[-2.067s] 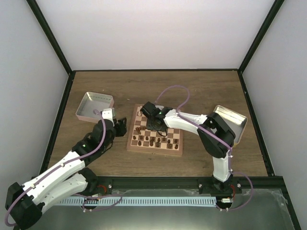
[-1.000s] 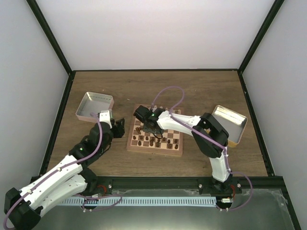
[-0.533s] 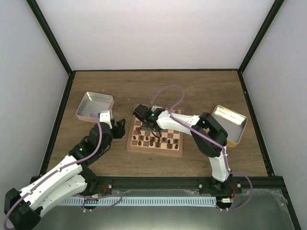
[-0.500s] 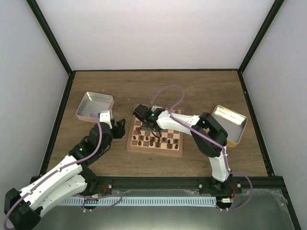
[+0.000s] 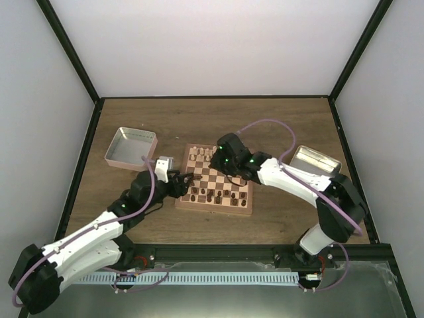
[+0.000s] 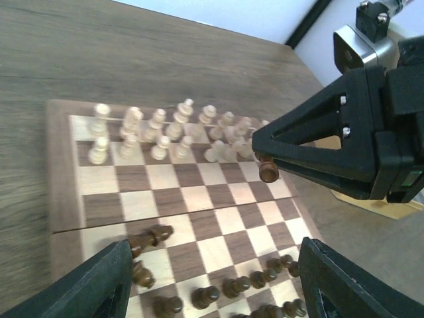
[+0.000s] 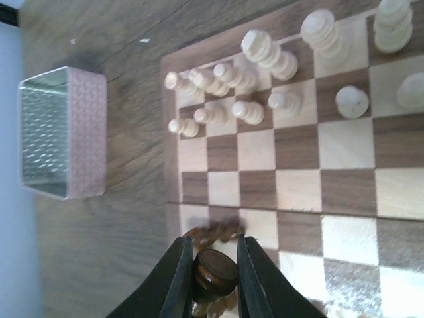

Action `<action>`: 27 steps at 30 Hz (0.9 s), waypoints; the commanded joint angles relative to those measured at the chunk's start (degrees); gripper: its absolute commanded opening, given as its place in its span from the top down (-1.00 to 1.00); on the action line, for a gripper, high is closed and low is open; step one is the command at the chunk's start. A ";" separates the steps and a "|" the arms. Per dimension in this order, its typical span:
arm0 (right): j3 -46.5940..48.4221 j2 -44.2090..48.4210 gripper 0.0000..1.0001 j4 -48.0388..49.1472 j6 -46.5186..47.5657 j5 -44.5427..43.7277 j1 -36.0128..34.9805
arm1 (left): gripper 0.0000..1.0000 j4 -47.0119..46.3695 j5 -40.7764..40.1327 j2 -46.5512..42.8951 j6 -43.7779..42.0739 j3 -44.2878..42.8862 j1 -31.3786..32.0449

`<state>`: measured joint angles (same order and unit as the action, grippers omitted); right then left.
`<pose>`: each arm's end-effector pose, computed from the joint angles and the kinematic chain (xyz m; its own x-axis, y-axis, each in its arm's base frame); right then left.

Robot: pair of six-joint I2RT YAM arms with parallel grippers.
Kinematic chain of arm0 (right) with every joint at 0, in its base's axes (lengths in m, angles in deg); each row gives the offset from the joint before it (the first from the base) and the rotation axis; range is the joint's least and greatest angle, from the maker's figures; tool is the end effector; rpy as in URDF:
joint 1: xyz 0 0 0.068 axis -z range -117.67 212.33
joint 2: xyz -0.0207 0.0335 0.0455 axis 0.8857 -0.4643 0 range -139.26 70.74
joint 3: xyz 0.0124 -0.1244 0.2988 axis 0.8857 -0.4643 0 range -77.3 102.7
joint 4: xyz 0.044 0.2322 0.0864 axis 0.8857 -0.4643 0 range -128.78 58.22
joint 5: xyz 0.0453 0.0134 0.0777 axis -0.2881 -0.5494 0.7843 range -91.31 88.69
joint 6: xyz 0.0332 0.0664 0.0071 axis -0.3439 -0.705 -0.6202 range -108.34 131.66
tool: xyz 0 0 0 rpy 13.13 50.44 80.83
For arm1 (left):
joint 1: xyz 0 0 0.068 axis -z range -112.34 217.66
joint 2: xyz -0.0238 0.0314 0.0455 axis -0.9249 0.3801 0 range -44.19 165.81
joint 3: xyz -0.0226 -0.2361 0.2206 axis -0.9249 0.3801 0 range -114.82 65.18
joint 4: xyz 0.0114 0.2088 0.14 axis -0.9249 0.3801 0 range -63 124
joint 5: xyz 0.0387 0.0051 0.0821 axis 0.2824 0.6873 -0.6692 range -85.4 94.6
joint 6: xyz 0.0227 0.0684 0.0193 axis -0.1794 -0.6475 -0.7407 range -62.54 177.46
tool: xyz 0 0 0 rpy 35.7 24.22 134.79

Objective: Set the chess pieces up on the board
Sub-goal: Place the chess piece on the chessboard.

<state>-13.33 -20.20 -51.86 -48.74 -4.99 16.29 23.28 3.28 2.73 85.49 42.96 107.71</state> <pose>0.2489 0.2525 0.2772 -0.8491 0.3694 -0.3775 0.1019 0.8158 0.5692 0.1307 -0.1079 0.2522 -0.5365 -0.1628 -0.8280 0.4246 0.7959 -0.4316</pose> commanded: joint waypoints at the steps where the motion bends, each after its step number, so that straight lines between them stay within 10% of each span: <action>1: -4.70 5.04 0.70 8.76 -6.06 9.92 0.89 | -0.41 -12.45 8.72 3.17 -1.44 1.10 -0.30; 9: -11.96 7.88 0.70 20.09 -15.87 22.08 1.58 | -0.40 -22.39 14.62 10.28 0.35 1.06 -0.18; 27: -14.46 8.22 0.69 24.80 -20.28 25.48 1.83 | 0.45 -19.04 14.51 15.90 1.81 -1.01 -0.12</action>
<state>-28.31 -13.51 -28.29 -68.83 20.04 17.91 3.58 17.37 18.07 87.42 43.44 107.73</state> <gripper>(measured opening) 0.177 0.293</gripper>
